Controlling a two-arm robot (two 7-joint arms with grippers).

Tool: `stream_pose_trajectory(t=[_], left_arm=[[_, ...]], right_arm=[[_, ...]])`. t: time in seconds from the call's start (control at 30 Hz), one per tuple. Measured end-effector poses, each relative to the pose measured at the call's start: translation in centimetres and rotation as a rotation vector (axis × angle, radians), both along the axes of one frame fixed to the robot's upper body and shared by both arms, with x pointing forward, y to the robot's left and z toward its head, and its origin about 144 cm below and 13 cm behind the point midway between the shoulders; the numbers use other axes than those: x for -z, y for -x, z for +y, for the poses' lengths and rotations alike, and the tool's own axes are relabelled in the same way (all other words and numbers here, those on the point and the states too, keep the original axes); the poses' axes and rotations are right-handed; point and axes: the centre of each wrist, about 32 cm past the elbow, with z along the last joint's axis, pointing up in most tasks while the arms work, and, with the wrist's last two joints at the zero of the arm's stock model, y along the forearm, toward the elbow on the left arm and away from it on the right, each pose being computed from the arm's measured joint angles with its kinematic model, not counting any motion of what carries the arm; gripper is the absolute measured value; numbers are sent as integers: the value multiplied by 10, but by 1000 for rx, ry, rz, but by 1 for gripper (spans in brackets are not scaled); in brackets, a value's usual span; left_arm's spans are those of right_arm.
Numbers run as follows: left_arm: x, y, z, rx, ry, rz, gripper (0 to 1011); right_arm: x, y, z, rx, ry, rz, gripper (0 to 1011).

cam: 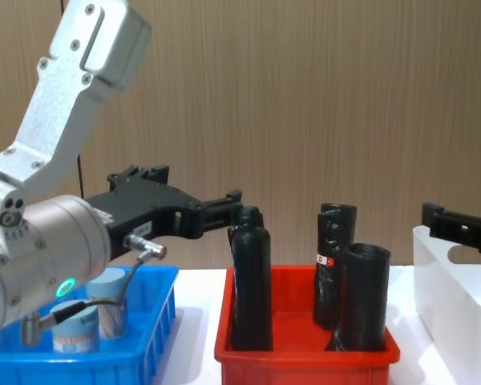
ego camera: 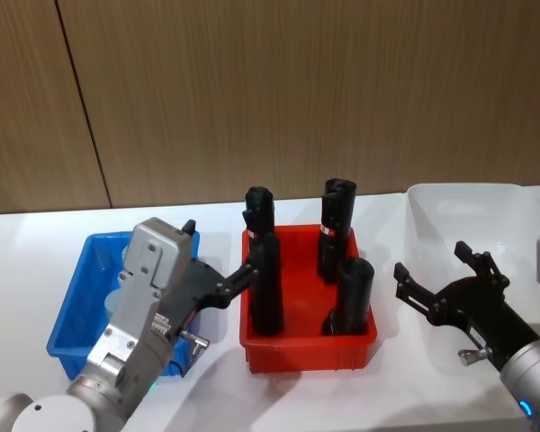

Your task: Pick the cotton swabs from the blue box and place them into the white box.

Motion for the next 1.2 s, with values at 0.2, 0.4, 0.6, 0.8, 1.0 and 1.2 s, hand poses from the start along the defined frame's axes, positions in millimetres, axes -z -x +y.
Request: stream_pose_trajectory(t=[0.2,0.4,0.6,0.8,1.0,1.2], left_arm=[[3,1,10,-7,-2,20,1003],[10,4,25,-32,13,57,1003],[14,6,38,-61,38,94,1003],[19,8,51,-101,72,147,1003],[22,9,62,-147,104,203,1003],[25,7,70,-193,129,255,1003]], right_arm=[[0,0,0,0,0,0,1002],[0,0,0,0,0,0,1002],[0,0,0,0,0,0,1002],[0,0,0,0,0,0,1002],[0,0,0,0,0,0,1002],[0,0,0,0,0,0,1002]])
